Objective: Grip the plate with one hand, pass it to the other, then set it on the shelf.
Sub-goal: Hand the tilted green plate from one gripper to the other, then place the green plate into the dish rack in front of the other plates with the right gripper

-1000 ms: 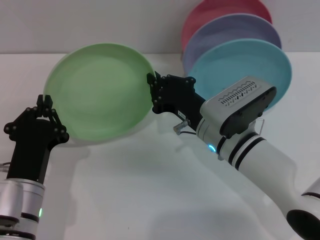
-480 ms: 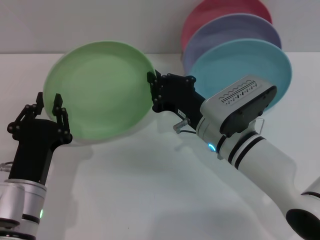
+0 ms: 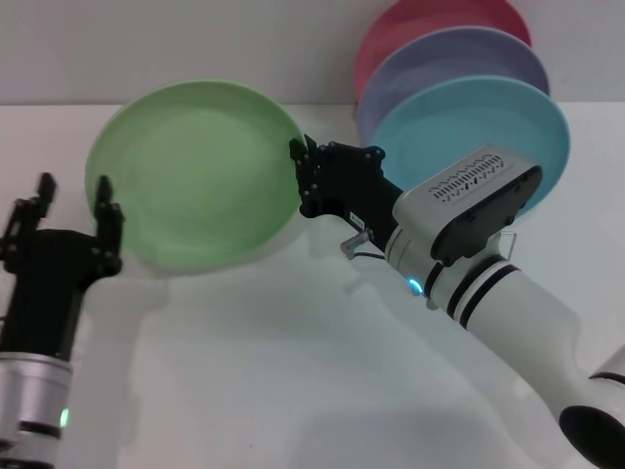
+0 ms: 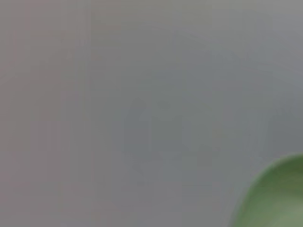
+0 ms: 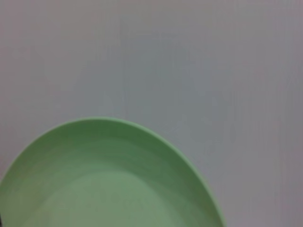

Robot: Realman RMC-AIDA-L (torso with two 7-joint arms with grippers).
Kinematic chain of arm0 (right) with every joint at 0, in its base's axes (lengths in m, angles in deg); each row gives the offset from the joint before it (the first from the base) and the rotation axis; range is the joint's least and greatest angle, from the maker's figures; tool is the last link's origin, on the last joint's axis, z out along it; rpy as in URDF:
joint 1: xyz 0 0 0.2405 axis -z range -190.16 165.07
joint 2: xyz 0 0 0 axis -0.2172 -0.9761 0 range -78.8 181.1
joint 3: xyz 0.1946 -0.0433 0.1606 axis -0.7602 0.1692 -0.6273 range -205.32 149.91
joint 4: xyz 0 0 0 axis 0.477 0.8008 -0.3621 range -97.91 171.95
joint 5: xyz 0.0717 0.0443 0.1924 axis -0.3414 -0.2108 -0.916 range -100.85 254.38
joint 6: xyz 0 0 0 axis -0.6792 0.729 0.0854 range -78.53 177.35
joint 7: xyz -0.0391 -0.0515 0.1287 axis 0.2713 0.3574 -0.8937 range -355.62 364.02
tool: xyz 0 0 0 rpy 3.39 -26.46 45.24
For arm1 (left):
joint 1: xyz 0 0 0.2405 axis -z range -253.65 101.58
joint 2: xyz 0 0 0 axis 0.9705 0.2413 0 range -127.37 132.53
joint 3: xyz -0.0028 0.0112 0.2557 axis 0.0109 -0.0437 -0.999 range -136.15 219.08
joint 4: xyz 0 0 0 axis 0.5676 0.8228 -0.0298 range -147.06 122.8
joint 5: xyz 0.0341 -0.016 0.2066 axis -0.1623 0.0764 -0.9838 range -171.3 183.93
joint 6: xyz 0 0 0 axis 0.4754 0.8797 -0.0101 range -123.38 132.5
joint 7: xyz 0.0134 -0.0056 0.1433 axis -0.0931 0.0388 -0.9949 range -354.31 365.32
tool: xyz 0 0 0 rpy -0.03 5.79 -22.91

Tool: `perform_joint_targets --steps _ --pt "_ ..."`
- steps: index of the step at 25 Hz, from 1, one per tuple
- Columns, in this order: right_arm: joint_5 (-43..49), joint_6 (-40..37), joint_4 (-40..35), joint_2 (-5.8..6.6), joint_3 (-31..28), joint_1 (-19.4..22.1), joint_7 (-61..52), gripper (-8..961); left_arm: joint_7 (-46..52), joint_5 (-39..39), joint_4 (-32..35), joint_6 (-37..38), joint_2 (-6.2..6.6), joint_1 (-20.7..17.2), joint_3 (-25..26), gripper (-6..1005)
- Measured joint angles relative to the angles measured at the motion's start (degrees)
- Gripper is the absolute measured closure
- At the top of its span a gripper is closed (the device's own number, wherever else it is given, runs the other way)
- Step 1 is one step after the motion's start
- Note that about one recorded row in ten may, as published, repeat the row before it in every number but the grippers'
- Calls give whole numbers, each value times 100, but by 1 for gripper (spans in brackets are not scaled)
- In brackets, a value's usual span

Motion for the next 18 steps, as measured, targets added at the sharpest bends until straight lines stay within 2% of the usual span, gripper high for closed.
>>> perform_joint_targets --steps 2,5,10,12,15,18 --pt "0 -6 -3 1 -20 0 18 933 353 -3 6 258 18 -79 48 472" --pt "7 -71 -23 2 -36 0 36 932 1491 -105 193 480 68 -151 300 473" --pt "52 -421 3 2 -14 81 317 932 4141 -588 1463 558 71 93 1062 474" --pt "54 -584 82 2 16 164 527 932 4801 -637 1888 567 65 241 1239 474" --pt "63 -956 285 23 40 396 815 933 5257 -647 2249 562 73 402 1430 475" --pt "134 -1438 474 47 58 684 896 933 5317 -647 2425 521 75 518 1562 475"
